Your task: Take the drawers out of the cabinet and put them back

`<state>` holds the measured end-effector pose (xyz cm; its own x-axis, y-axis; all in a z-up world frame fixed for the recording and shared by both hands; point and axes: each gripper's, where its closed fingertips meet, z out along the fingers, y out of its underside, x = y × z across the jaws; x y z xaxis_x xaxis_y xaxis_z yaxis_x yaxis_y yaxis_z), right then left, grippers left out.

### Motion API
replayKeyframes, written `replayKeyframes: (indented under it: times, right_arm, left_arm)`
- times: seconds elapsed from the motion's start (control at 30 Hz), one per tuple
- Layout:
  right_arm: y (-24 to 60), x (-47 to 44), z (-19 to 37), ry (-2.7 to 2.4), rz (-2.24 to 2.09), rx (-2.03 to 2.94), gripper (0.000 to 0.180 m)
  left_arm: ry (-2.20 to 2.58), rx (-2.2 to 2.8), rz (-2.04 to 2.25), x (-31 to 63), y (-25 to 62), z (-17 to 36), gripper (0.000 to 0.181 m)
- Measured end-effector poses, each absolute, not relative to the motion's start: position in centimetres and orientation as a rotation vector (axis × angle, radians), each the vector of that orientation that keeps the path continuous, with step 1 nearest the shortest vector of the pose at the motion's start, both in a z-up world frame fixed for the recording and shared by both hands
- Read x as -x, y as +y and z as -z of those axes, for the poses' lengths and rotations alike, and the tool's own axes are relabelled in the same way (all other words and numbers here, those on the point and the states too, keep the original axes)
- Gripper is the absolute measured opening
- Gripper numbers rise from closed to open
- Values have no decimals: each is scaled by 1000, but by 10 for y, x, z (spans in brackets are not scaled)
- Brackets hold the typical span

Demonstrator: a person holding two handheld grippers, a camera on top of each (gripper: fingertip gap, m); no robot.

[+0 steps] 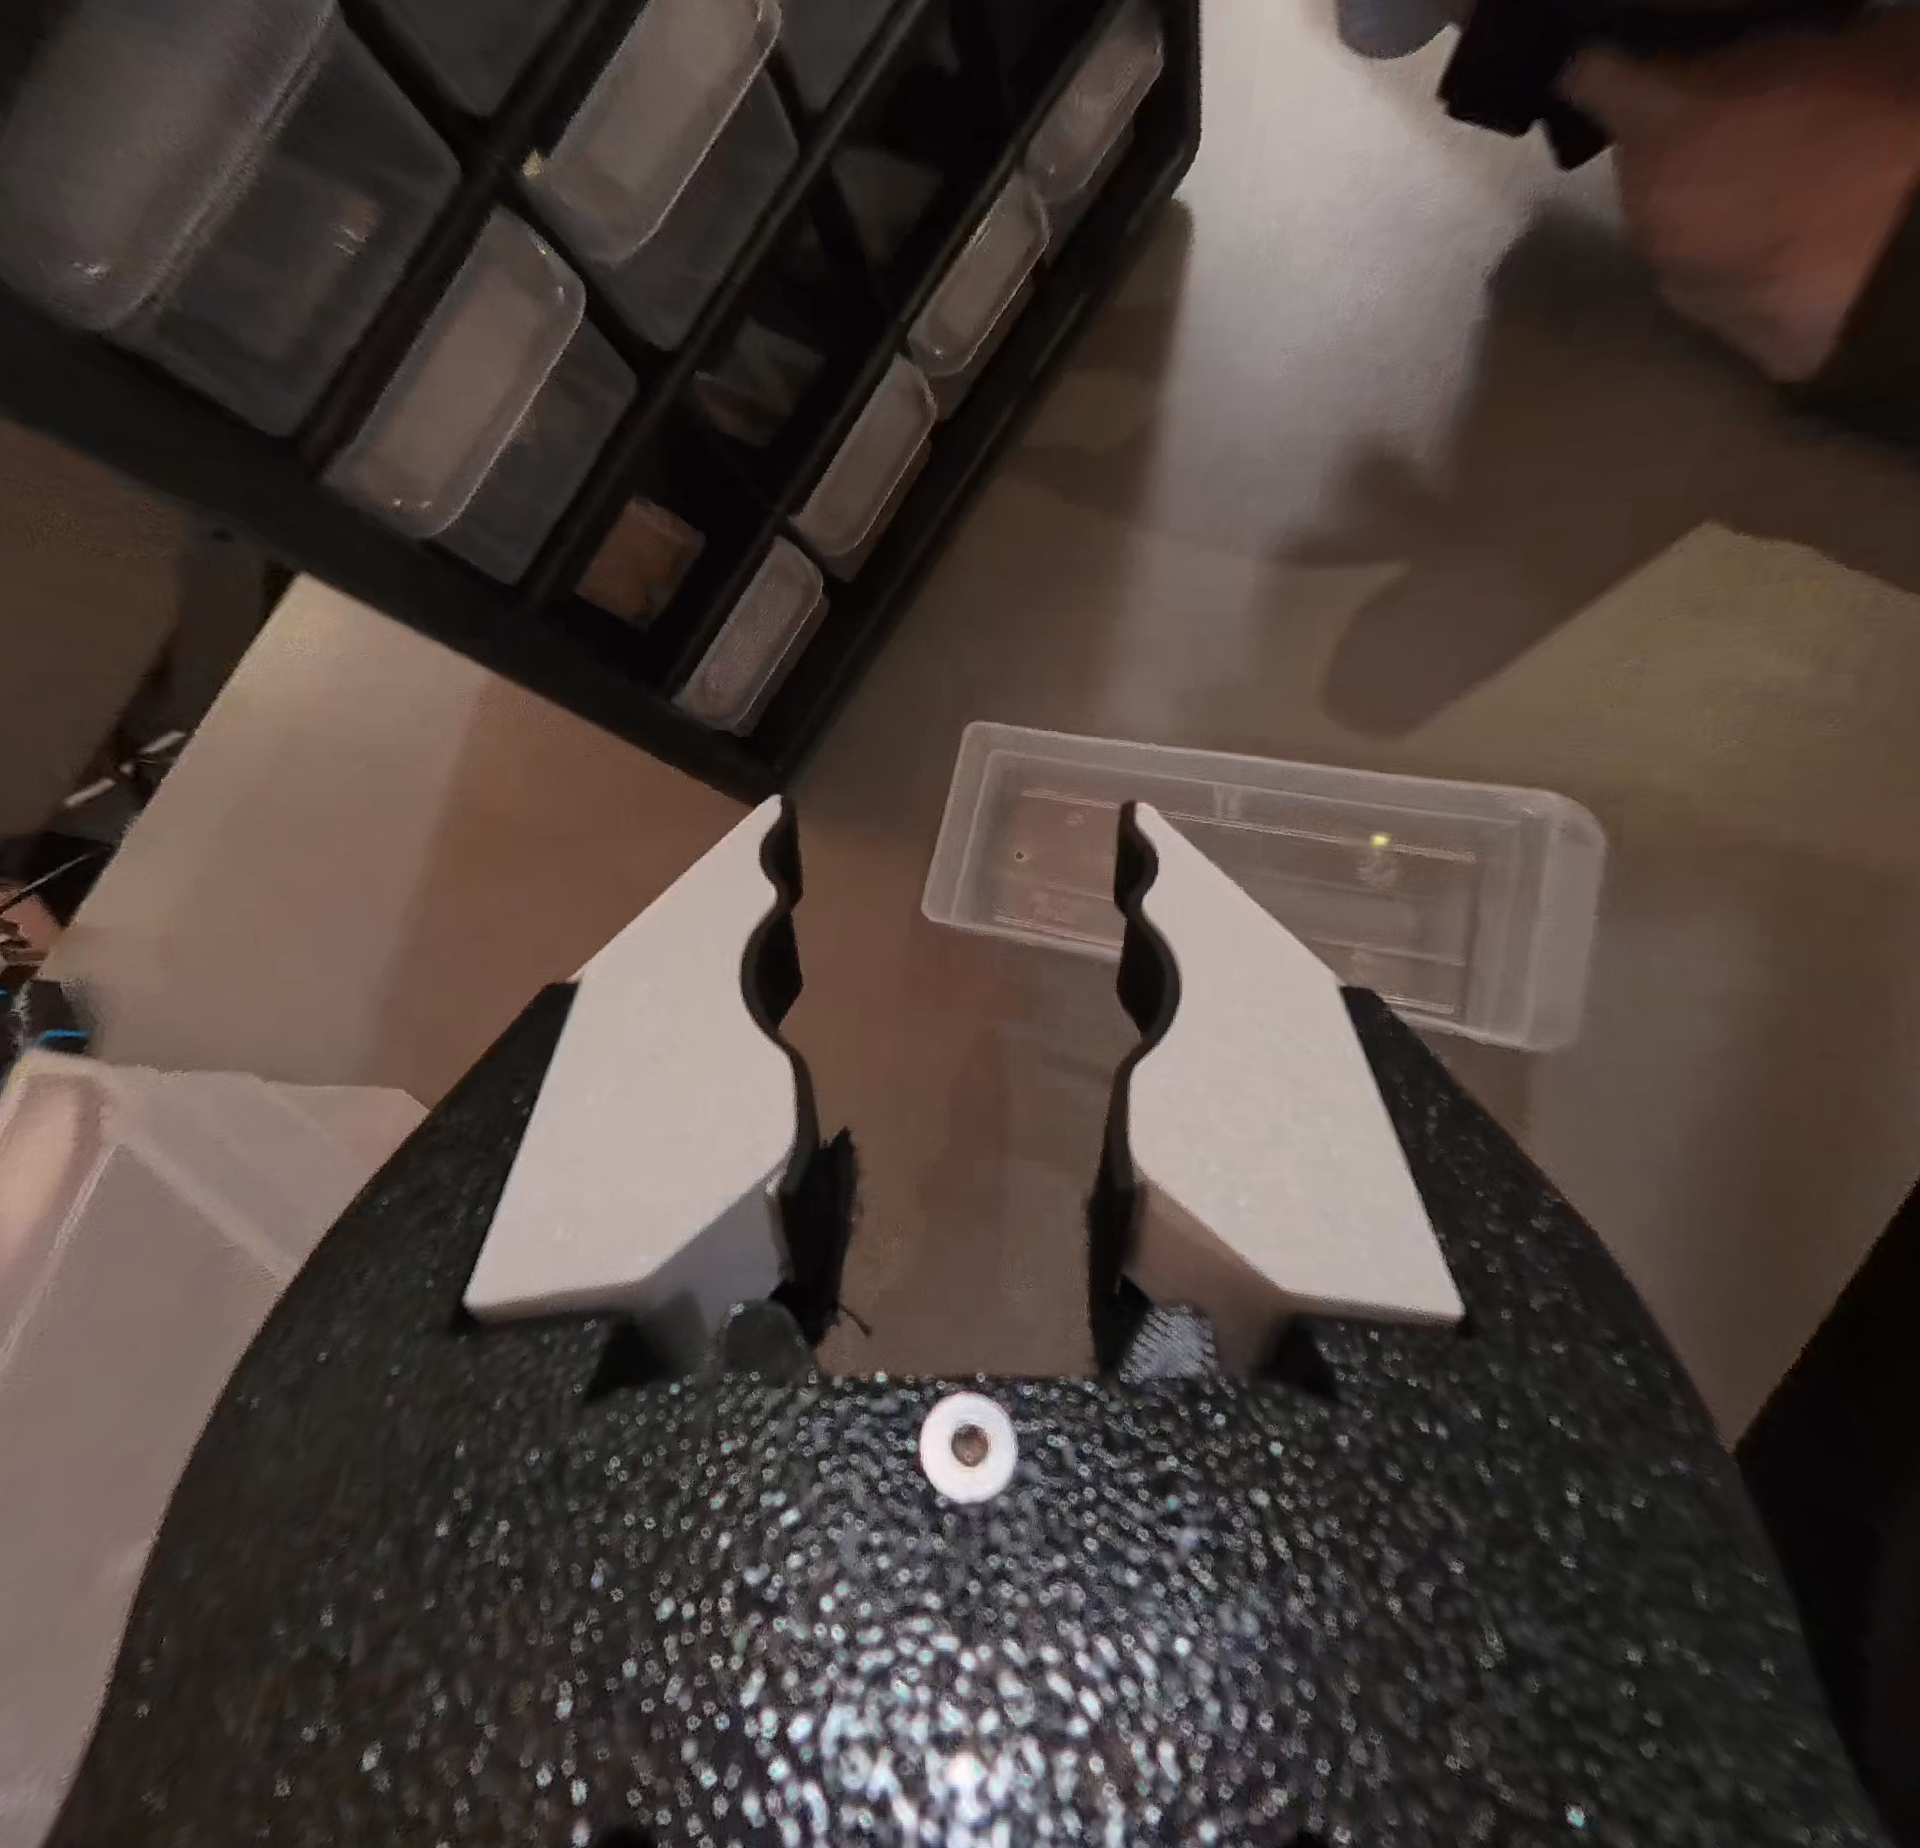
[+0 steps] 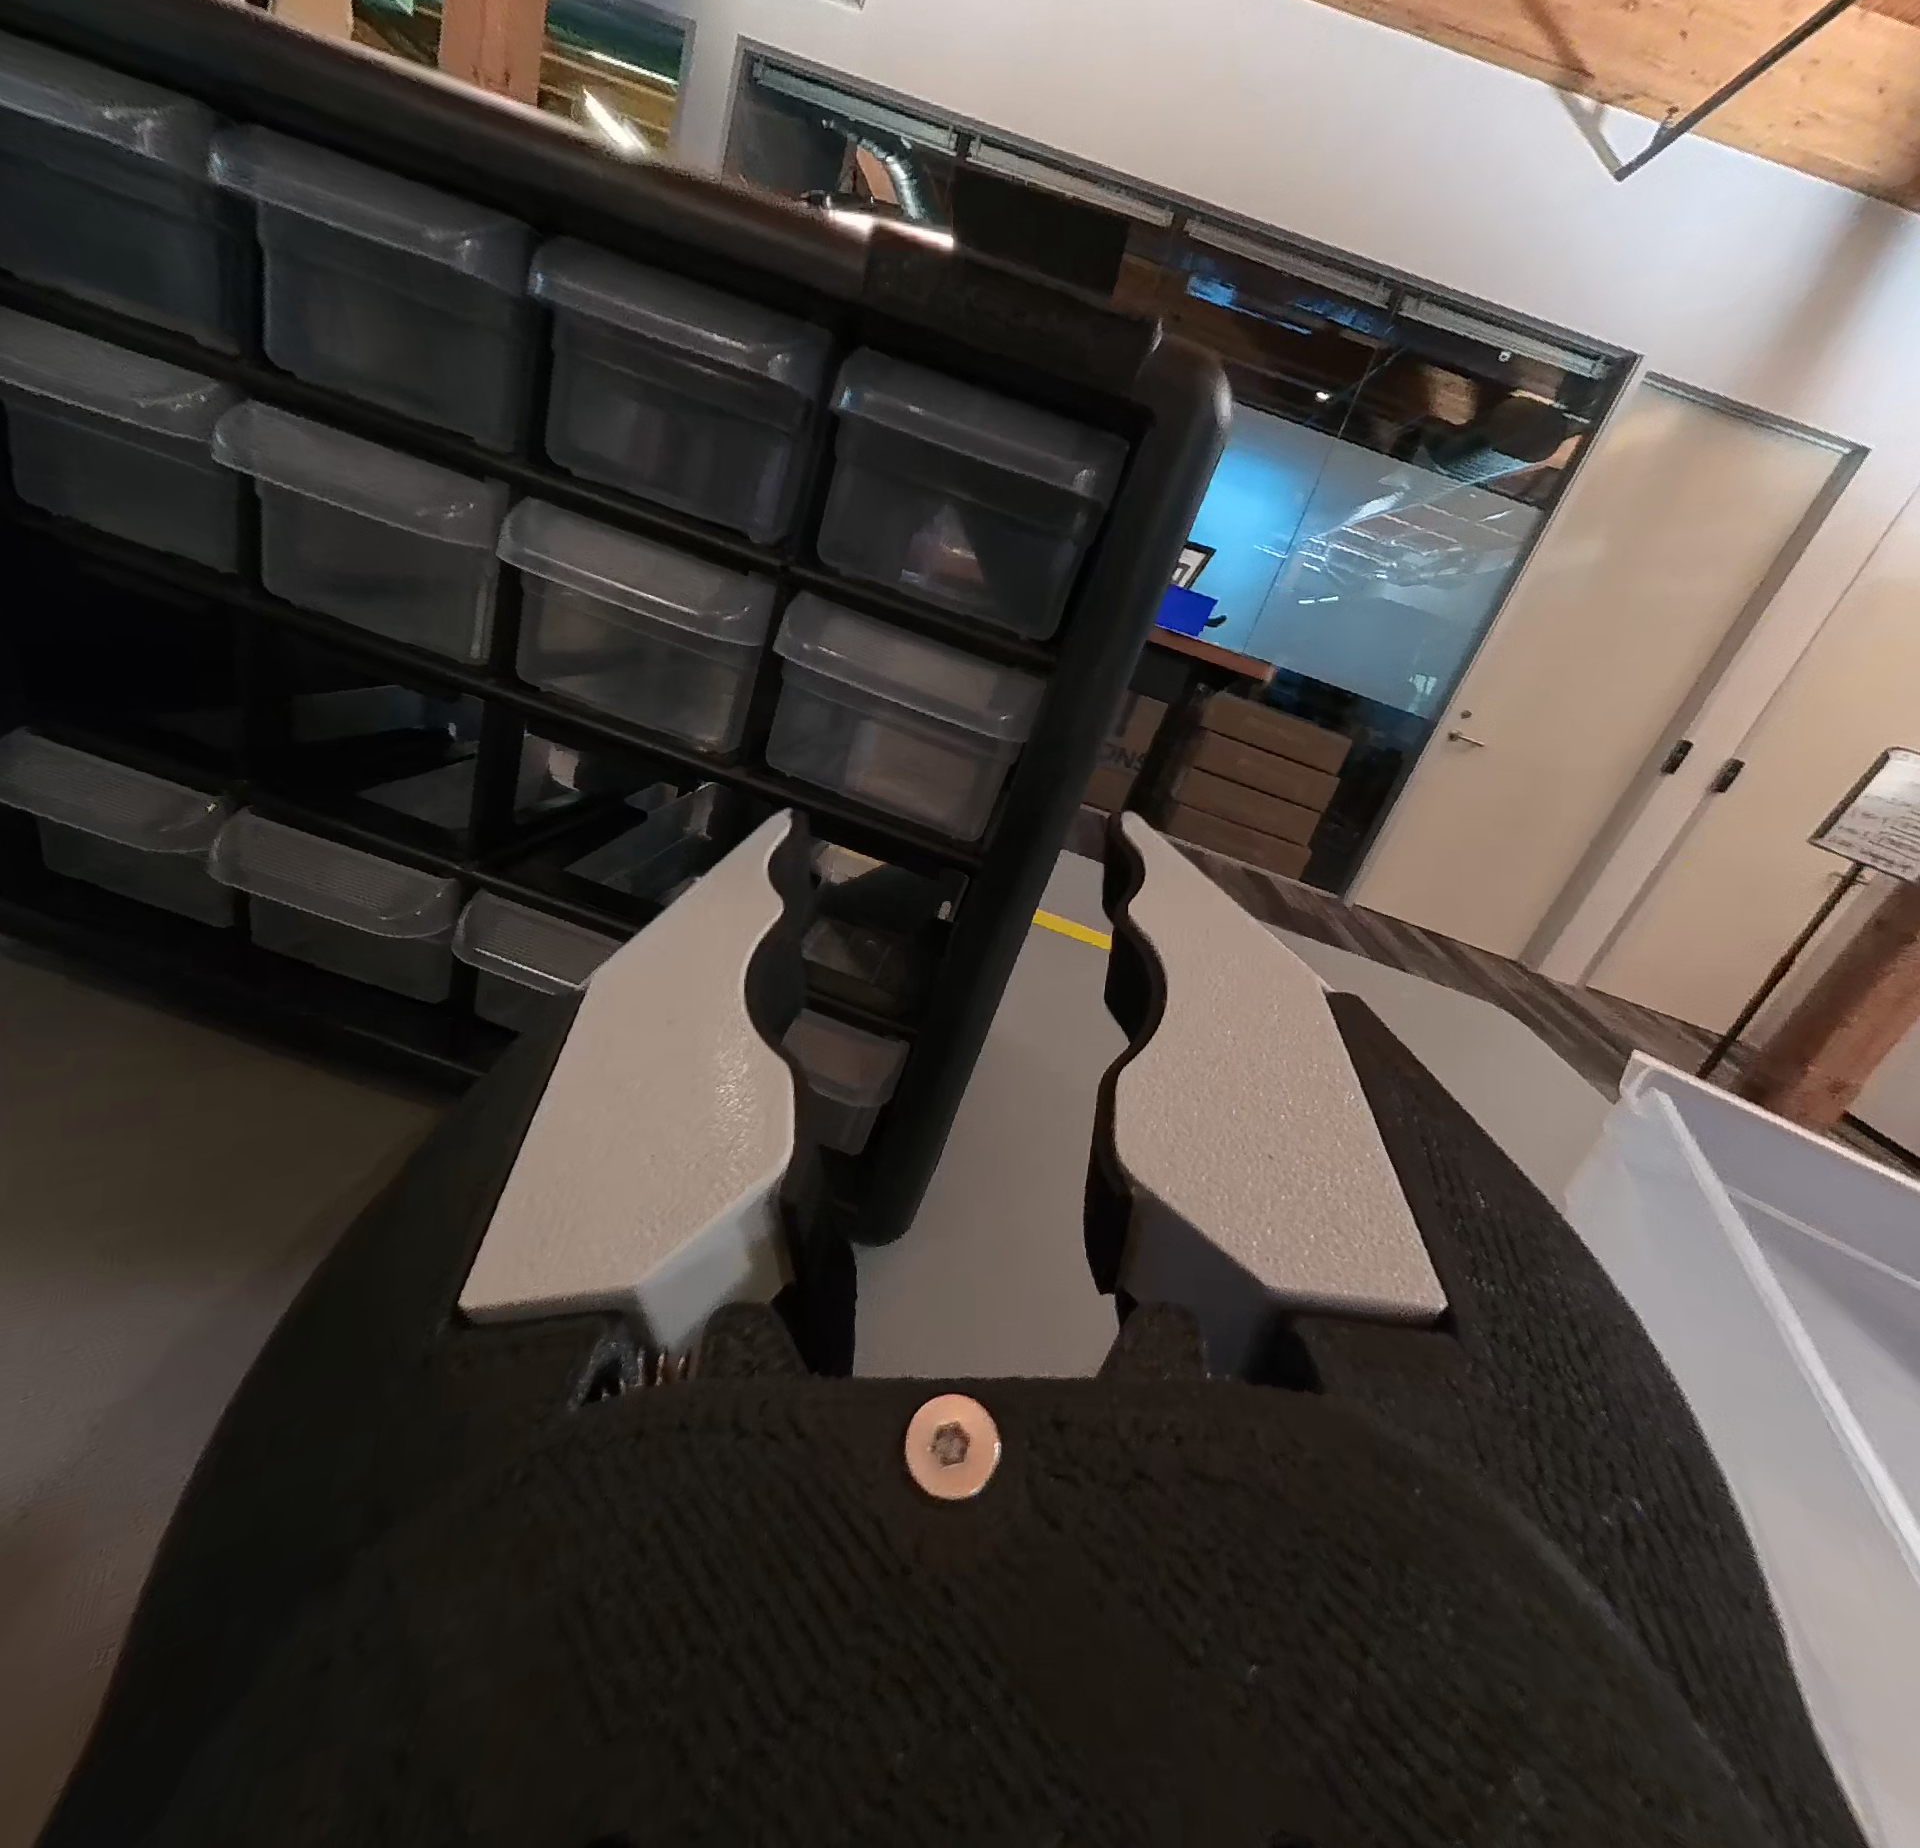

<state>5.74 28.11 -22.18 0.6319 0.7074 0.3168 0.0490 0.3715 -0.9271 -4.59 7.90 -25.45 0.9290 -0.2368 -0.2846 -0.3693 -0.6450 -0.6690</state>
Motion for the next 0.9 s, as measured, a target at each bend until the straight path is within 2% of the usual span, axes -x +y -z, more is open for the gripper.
replayKeyframes:
  times: [0.27, 0.43, 0.6, 0.83, 0.9]
  right_arm:
    - [262, -71, 176, -707, -570, 966, 57]
    - [276, -66, 118, -747, -617, 892, 56]
    - [310, -53, 63, -851, -733, 968, 55]
    - [342, -31, 72, -987, -984, 1206, 43]
    - [345, -27, 80, -988, -994, 1226, 38]
  left_arm:
    - [323, 2144, -122, 27, 39, 247, 46]
    - [343, 2106, -64, 9, 24, 249, 37]
    - [315, 2074, 68, -12, 16, 252, 43]
    - [315, 2133, 11, -23, 8, 267, 58]
    - [351, 2146, -4, -30, 7, 270, 53]
